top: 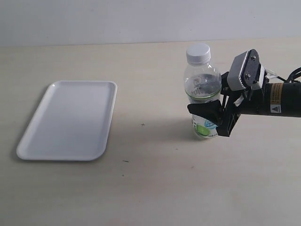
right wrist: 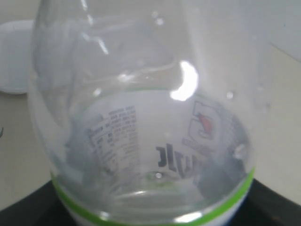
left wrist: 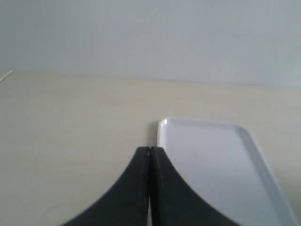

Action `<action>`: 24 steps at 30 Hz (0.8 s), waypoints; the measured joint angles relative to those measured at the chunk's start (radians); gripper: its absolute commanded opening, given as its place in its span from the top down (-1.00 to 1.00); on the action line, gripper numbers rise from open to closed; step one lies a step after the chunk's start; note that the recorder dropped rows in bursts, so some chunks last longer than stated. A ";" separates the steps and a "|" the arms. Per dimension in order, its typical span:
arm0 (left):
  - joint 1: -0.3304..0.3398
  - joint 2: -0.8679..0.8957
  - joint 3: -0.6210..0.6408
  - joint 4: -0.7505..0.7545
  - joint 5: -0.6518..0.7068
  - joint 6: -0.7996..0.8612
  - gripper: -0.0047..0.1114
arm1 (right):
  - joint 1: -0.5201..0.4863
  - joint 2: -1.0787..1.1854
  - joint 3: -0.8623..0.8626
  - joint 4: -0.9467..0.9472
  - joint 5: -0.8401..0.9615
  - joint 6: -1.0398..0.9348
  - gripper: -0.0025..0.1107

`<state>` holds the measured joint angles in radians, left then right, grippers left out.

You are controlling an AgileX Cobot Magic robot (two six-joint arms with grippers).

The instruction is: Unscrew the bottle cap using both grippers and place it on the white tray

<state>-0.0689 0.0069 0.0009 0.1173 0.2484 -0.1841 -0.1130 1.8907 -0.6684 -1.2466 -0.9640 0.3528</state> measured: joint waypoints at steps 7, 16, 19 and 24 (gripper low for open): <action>0.000 -0.002 0.000 -0.071 -0.358 -0.286 0.92 | 0.000 0.000 0.000 0.000 0.000 -0.001 0.96; 0.000 0.183 -0.282 -0.049 -0.752 -0.354 0.92 | 0.000 0.000 -0.002 0.004 0.015 0.011 0.96; 0.000 0.405 -0.531 0.067 -0.642 -0.373 0.92 | 0.000 0.000 -0.004 0.006 0.020 0.016 0.96; -0.009 0.835 -0.843 0.493 -0.476 -0.703 0.92 | 0.000 0.000 -0.004 0.009 0.024 0.019 0.96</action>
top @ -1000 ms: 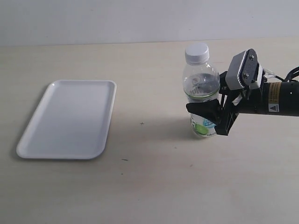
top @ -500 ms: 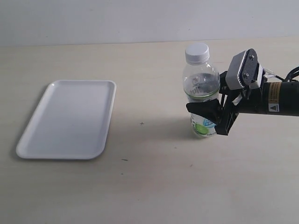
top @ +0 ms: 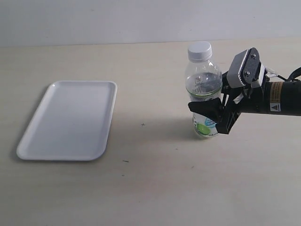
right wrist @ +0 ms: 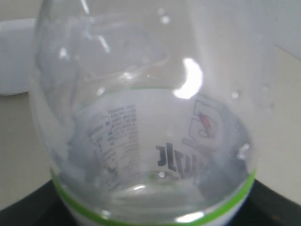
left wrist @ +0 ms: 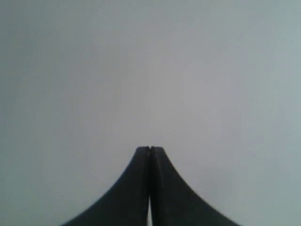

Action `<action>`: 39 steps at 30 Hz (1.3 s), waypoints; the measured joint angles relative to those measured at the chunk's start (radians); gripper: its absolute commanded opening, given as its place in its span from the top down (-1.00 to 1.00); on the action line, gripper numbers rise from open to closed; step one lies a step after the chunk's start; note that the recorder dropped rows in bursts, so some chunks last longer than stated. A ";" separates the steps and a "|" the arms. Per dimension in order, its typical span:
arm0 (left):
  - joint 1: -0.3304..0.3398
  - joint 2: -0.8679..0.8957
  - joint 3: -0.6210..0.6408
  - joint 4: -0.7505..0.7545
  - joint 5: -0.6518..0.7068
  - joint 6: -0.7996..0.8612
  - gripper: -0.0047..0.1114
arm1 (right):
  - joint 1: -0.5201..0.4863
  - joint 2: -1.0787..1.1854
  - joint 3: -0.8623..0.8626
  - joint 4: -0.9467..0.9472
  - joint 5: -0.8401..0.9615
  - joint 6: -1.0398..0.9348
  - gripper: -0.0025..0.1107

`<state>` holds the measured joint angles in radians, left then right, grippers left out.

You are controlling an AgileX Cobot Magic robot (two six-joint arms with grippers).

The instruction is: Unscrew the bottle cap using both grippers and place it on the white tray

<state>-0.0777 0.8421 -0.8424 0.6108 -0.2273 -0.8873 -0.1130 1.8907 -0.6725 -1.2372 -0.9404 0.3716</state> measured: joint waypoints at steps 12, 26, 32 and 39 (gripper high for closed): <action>-0.087 0.622 -0.132 1.018 0.312 -0.475 0.92 | 0.000 0.000 0.000 0.007 0.001 0.013 0.96; -0.043 0.714 -0.208 0.372 0.875 0.507 0.92 | 0.000 0.000 -0.002 0.007 0.007 0.024 0.96; -0.113 0.714 -0.282 -0.630 0.930 1.207 0.89 | 0.000 -0.006 -0.004 0.009 0.030 0.048 0.96; -0.223 0.717 -0.486 -1.191 1.179 1.535 0.20 | 0.007 -0.008 -0.012 -0.039 0.037 0.047 0.96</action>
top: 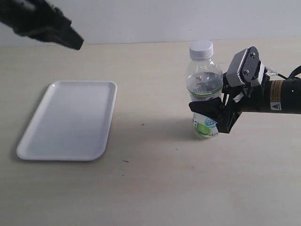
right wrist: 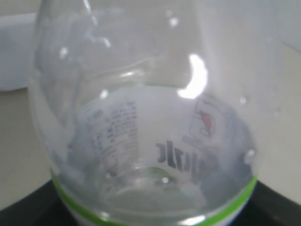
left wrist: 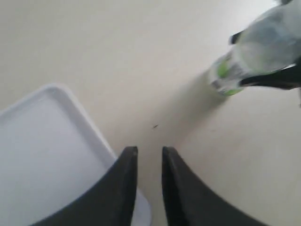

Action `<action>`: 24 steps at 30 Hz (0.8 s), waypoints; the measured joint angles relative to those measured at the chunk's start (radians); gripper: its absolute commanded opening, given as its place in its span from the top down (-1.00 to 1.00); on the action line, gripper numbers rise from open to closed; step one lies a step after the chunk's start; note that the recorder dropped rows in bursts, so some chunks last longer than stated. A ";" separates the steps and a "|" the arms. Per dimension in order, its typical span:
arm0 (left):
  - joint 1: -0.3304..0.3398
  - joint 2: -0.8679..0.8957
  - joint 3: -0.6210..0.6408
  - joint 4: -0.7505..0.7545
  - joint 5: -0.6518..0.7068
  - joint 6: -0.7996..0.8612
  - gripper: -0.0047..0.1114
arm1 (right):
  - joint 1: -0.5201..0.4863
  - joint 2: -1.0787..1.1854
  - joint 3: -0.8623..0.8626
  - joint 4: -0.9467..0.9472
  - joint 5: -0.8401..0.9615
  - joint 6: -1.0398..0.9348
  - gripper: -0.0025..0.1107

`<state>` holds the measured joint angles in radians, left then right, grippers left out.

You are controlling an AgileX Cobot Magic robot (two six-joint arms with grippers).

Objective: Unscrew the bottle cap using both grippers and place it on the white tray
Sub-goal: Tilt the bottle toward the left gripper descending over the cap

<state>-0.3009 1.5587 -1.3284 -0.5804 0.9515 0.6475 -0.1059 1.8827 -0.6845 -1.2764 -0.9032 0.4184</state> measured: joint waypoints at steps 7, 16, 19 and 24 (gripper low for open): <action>-0.118 0.000 -0.167 -0.051 0.093 -0.024 -0.46 | 0.065 -0.010 -0.015 -0.009 0.056 -0.039 0.96; -0.314 0.073 -0.297 0.142 0.087 -0.209 -0.45 | 0.122 -0.015 -0.031 0.030 0.180 -0.028 0.96; -0.357 0.115 -0.314 0.239 0.065 -0.263 -0.45 | 0.124 -0.022 -0.031 0.029 0.195 -0.020 0.96; -0.368 0.190 -0.320 0.244 0.020 -0.283 -0.45 | 0.125 -0.025 -0.031 0.029 0.201 -0.012 0.96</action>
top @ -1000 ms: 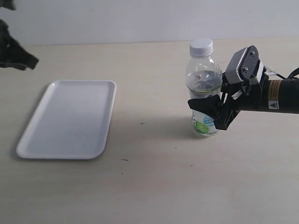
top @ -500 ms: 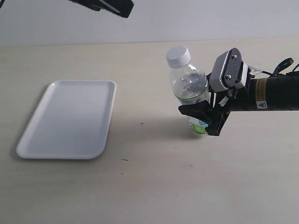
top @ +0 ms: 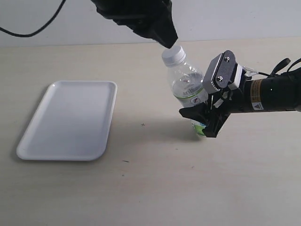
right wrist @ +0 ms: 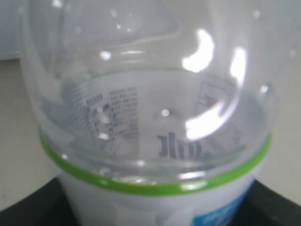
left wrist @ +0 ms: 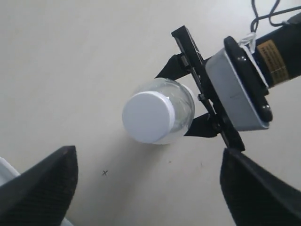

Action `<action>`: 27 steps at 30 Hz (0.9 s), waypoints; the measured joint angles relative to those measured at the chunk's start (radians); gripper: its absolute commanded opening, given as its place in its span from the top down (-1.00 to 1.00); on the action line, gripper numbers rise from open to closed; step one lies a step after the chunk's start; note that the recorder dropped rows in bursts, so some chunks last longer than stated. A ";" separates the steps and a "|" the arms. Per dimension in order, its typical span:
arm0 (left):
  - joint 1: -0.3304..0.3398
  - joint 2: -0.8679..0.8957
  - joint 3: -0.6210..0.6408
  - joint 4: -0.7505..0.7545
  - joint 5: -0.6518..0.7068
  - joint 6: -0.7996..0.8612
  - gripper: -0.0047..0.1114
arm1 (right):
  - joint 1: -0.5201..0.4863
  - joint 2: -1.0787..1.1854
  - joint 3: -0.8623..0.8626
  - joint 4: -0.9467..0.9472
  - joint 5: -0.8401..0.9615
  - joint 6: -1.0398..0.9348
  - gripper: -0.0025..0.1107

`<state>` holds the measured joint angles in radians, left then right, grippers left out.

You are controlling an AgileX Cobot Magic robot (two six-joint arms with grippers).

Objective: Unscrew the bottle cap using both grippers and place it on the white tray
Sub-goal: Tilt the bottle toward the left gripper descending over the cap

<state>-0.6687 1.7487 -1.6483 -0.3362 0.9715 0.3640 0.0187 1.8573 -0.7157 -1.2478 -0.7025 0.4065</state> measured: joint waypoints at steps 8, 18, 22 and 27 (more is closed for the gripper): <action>0.000 0.059 0.000 -0.027 -0.027 -0.004 -0.45 | 0.000 -0.002 0.000 -0.006 0.004 0.002 0.96; 0.000 0.113 -0.073 -0.086 -0.035 -0.012 -0.45 | 0.000 -0.002 0.000 -0.034 0.004 -0.002 0.96; 0.000 0.178 -0.114 -0.091 0.012 -0.041 -0.45 | 0.000 -0.002 0.000 -0.039 0.004 -0.002 0.96; 0.000 0.230 -0.151 -0.091 0.099 -0.052 -0.45 | 0.000 -0.002 0.000 -0.041 0.004 -0.004 0.96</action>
<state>-0.6687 1.9784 -1.7995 -0.4268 1.0705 0.3117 0.0187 1.8549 -0.7157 -1.2890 -0.6989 0.4029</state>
